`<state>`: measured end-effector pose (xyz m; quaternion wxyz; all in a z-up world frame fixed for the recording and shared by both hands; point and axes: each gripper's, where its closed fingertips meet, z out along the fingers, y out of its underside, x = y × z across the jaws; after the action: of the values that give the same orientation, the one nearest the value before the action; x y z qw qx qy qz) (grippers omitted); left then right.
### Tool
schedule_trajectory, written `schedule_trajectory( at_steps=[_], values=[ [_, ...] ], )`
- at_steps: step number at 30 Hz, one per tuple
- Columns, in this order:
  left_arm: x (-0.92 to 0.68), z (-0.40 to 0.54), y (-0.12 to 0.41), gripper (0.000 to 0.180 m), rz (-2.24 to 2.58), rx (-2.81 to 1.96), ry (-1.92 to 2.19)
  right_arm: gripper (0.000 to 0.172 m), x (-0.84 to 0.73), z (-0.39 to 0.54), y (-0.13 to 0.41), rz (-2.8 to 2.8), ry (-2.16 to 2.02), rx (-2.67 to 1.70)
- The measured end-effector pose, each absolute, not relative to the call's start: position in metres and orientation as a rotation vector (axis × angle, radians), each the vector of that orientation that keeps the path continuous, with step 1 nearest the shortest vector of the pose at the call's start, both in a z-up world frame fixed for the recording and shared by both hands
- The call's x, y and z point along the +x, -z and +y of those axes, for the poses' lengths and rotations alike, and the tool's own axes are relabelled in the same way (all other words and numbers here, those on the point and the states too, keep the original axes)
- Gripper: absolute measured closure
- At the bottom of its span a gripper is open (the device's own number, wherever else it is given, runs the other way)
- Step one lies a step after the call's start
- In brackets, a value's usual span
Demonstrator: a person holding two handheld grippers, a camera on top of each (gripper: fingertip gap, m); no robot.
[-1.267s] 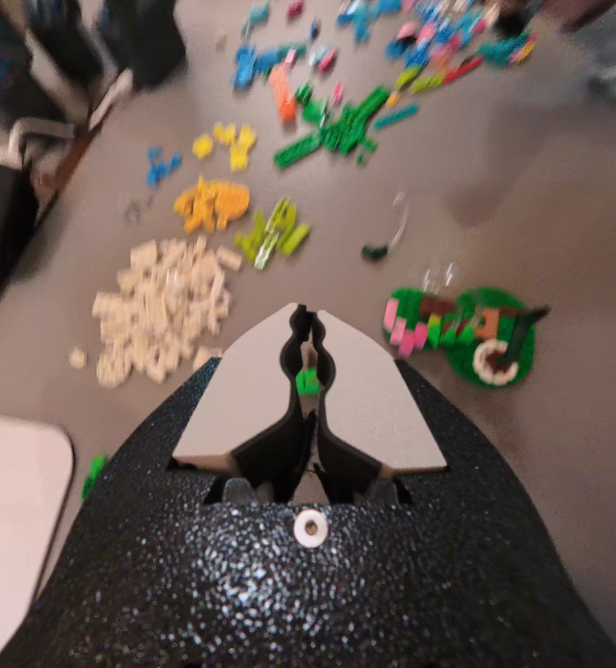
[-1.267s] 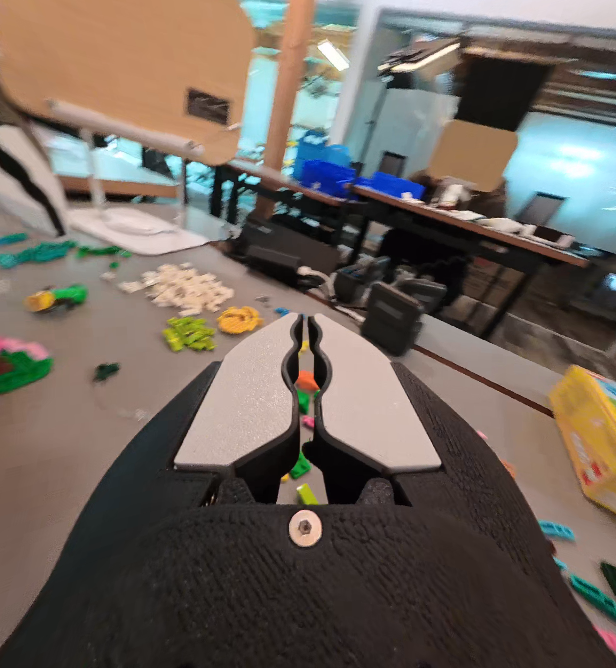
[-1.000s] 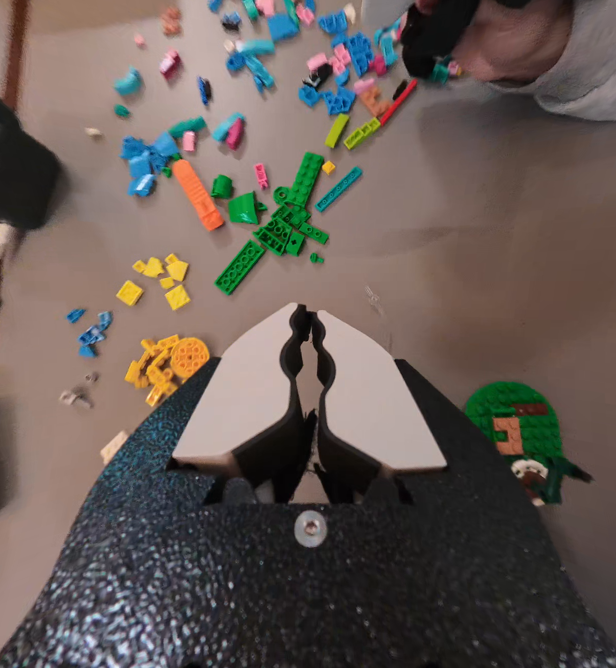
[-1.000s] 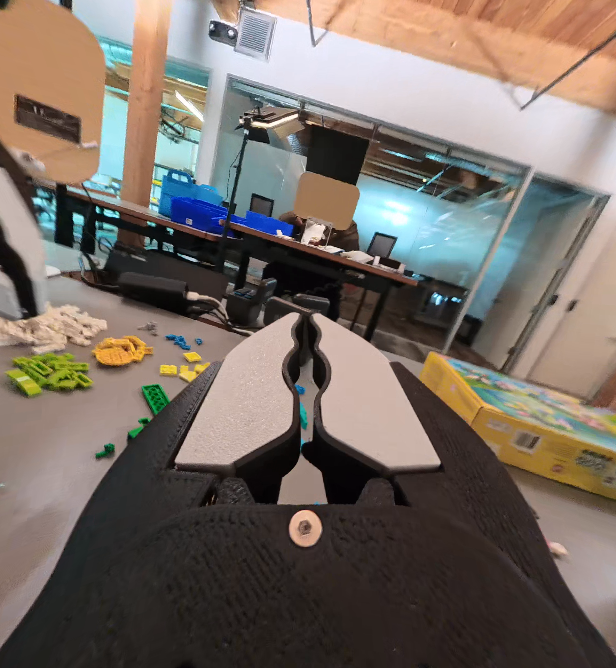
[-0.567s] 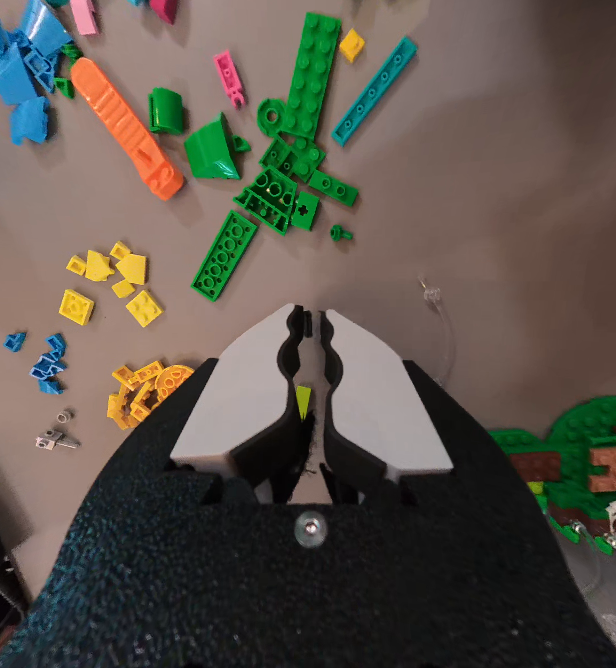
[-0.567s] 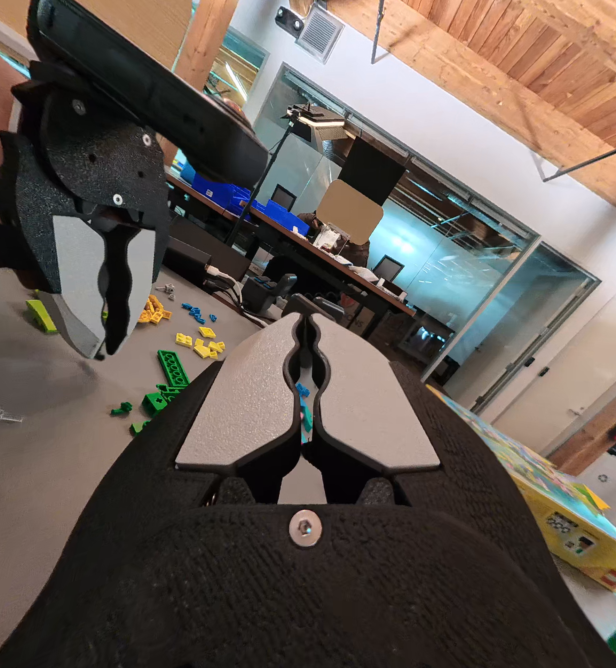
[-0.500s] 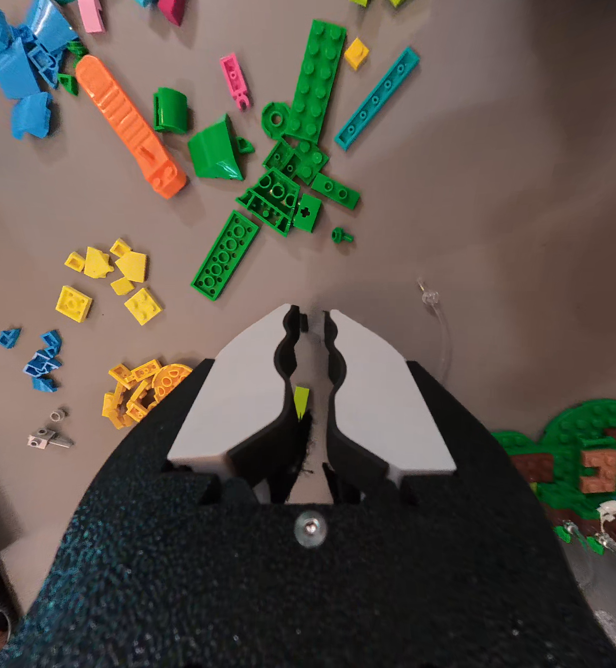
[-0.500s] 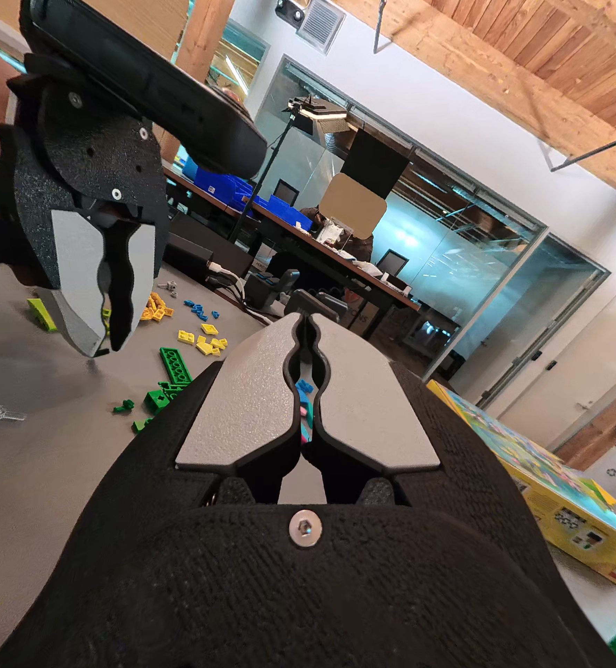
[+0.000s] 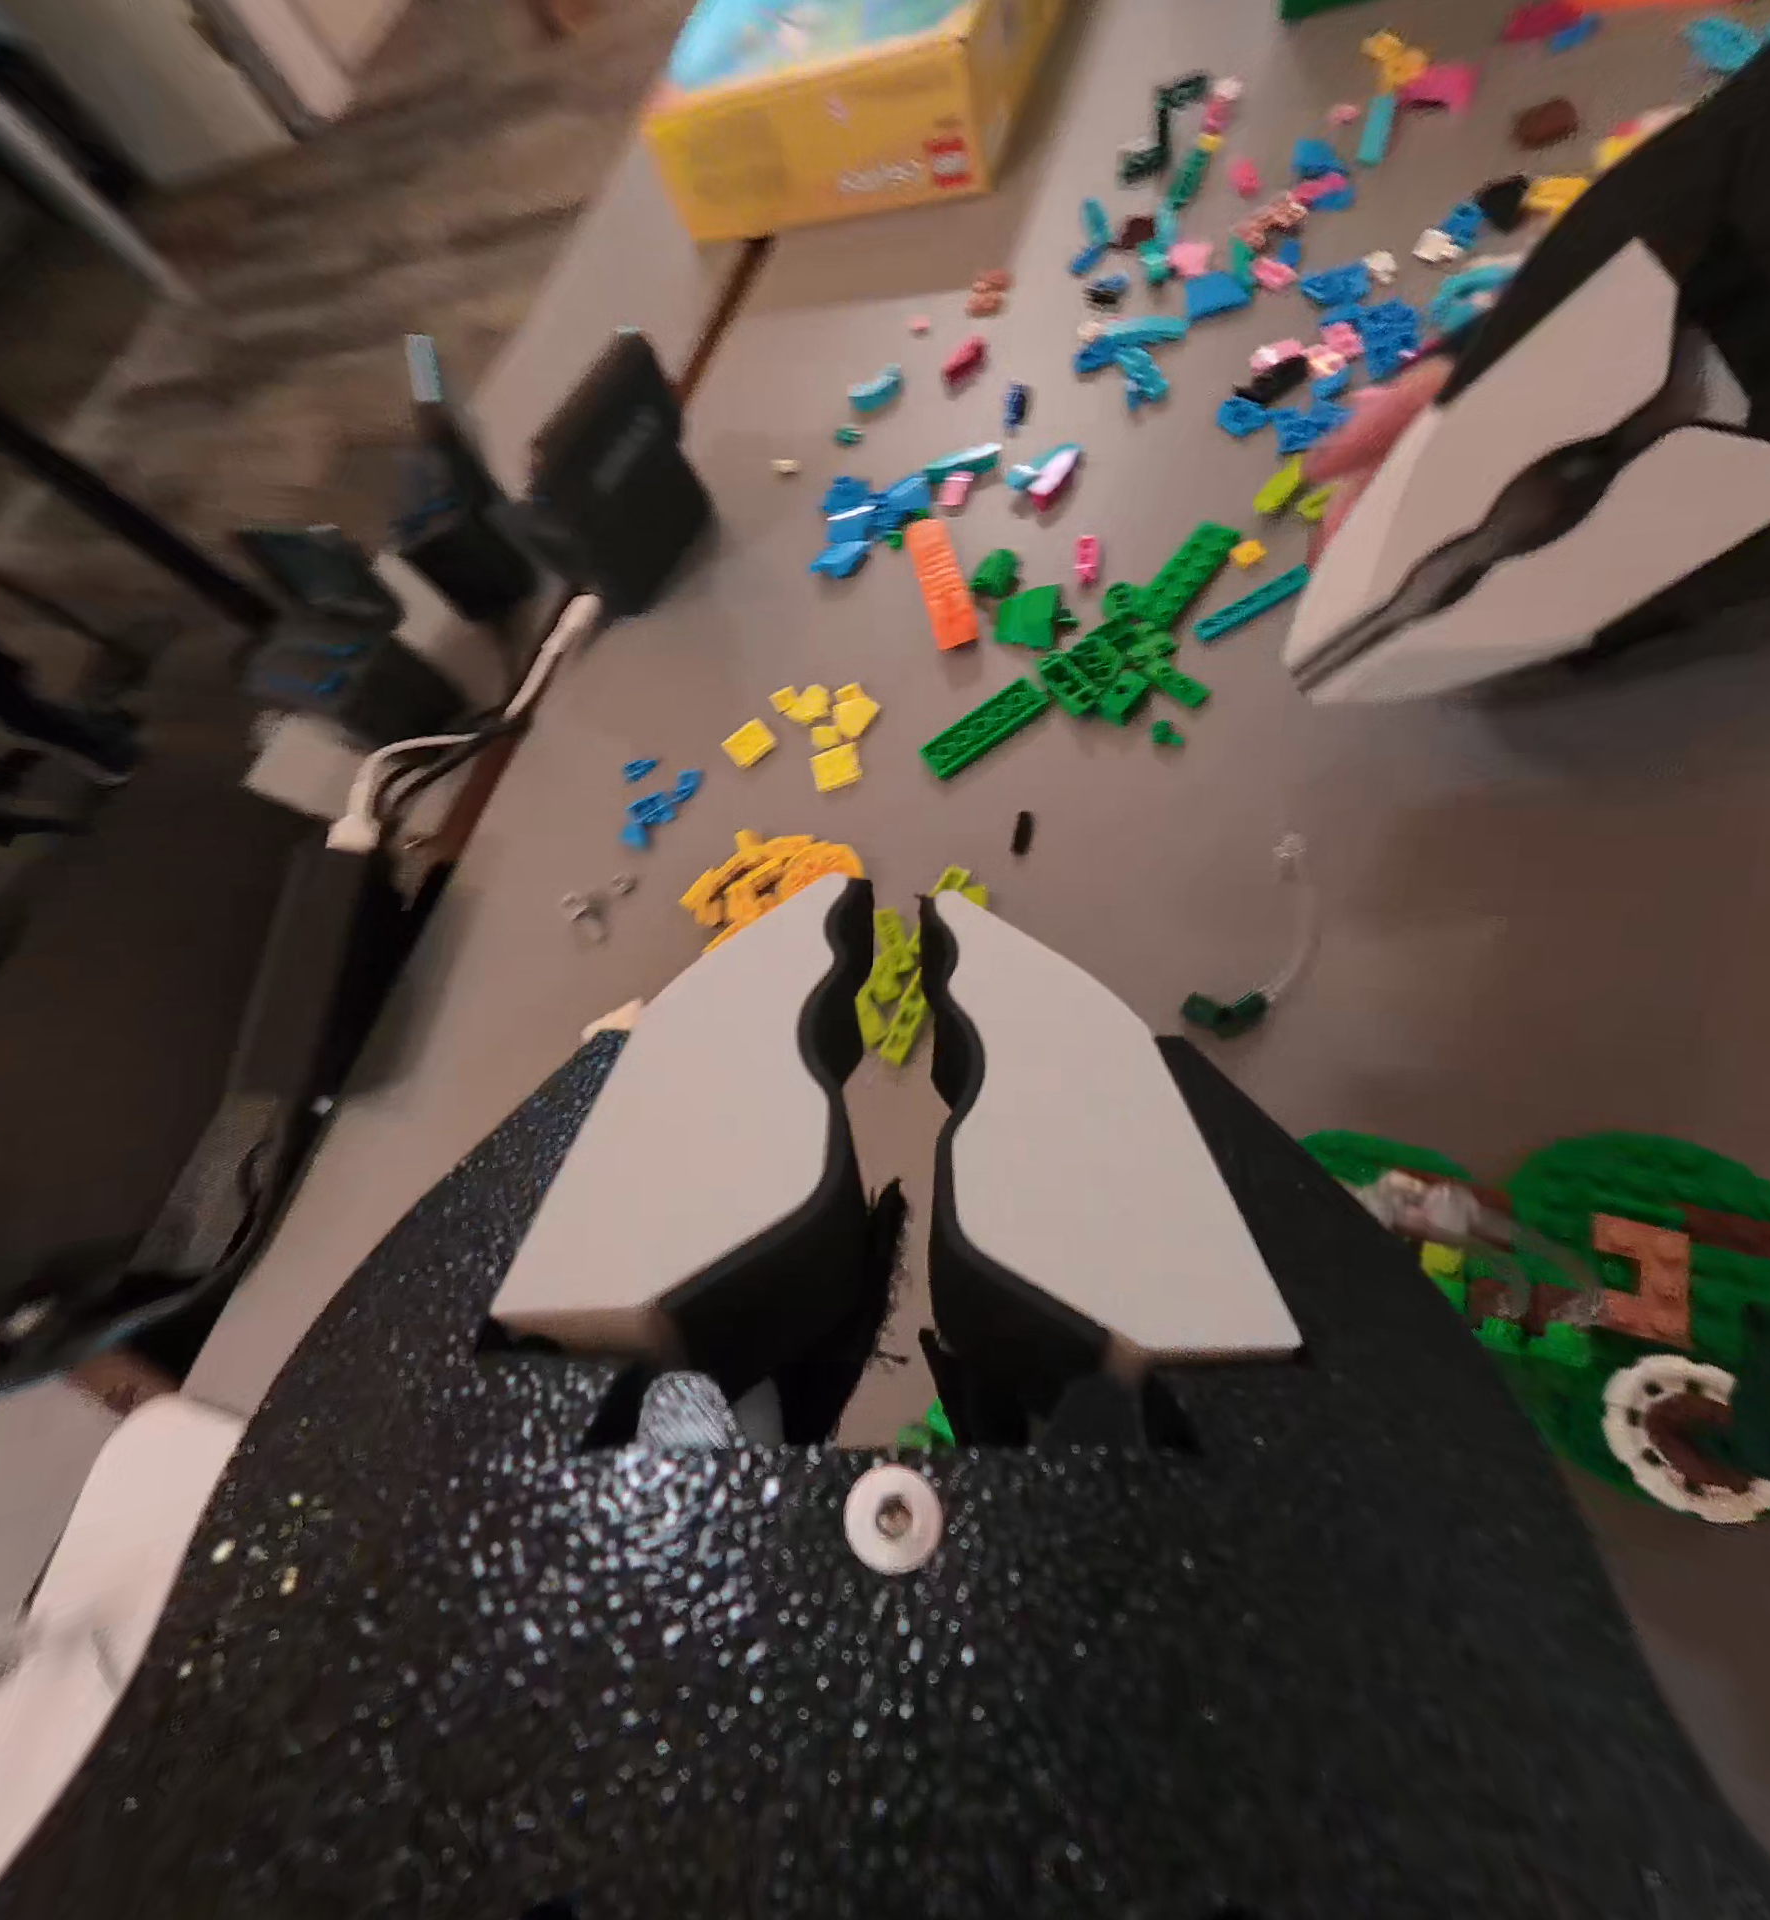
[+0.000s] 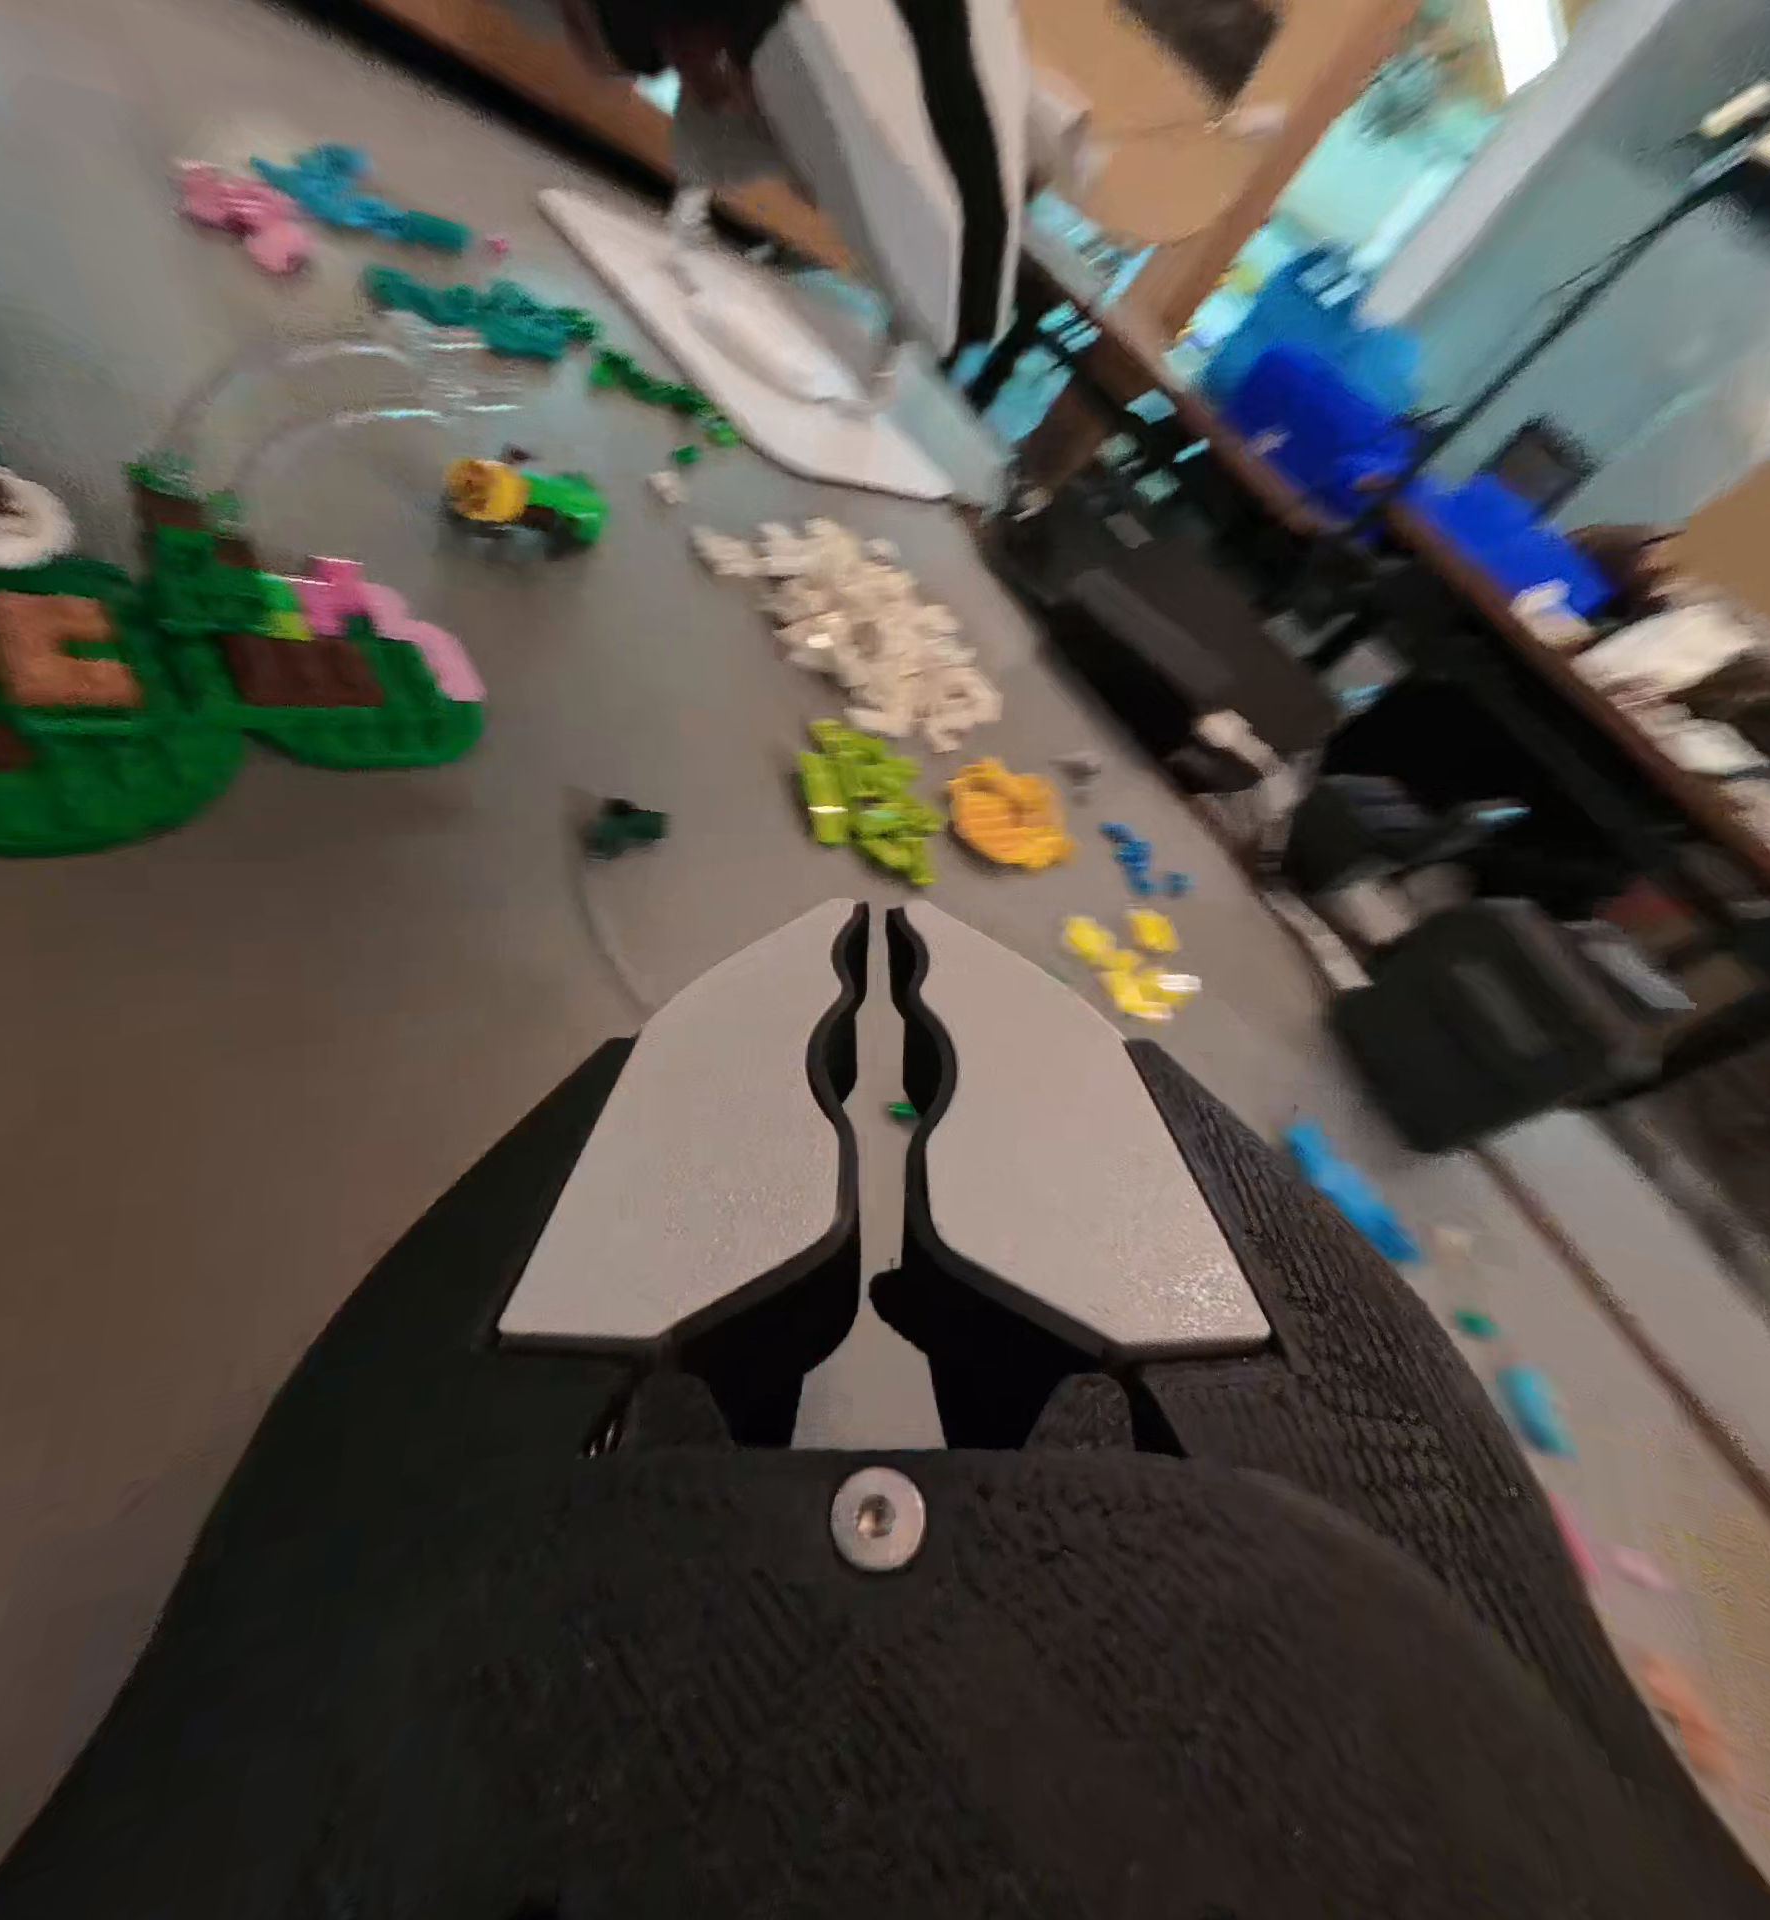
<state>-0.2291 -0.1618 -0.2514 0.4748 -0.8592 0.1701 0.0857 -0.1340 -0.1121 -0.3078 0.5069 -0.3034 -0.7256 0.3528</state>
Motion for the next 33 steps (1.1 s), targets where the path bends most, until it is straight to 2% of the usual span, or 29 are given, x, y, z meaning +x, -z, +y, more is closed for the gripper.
schedule_trajectory(
  at_steps=[1, 4, 8, 10, 12, 13, 17, 24, 29, 33],
  values=[
    [-0.234, -0.173, 0.251, 0.171, 0.364, -2.065, -0.254, 0.166, -0.137, -0.123, 0.317, -1.84, -0.901, -0.77],
    [-0.249, -0.203, 0.253, 0.167, 0.199, -1.969, -0.345, 0.152, -0.14, -0.145, 0.346, -2.118, -0.946, -0.882],
    [-0.253, -0.23, 0.258, 0.14, 0.032, -1.893, -0.29, 0.15, -0.143, -0.161, 0.365, -2.356, -0.9, -0.964],
    [-0.252, -0.238, 0.259, 0.128, -0.005, -1.863, -0.254, 0.156, -0.146, -0.163, 0.368, -2.422, -0.865, -1.01],
    [-0.249, -0.242, 0.261, 0.122, -0.006, -1.854, -0.222, 0.169, -0.146, -0.165, 0.371, -2.48, -0.832, -1.03],
    [-0.248, -0.244, 0.262, 0.121, 0.0, -1.854, -0.209, 0.169, -0.148, -0.165, 0.371, -2.486, -0.811, -1.004],
    [-0.239, -0.241, 0.26, 0.121, 0.023, -1.841, -0.115, 0.17, -0.166, -0.155, 0.356, -2.329, -0.63, -0.744],
    [-0.196, -0.214, 0.244, 0.122, 0.109, -1.807, 0.109, 0.171, -0.181, -0.178, 0.253, -1.715, -0.436, -0.089],
    [-0.177, -0.201, 0.254, 0.125, 0.21, -1.885, 0.039, 0.17, -0.173, -0.193, 0.235, -1.594, -0.218, 0.149],
    [-0.17, -0.202, 0.254, 0.143, 0.295, -1.896, -0.078, 0.171, -0.167, -0.202, 0.233, -1.542, -0.069, 0.318]
  ],
)
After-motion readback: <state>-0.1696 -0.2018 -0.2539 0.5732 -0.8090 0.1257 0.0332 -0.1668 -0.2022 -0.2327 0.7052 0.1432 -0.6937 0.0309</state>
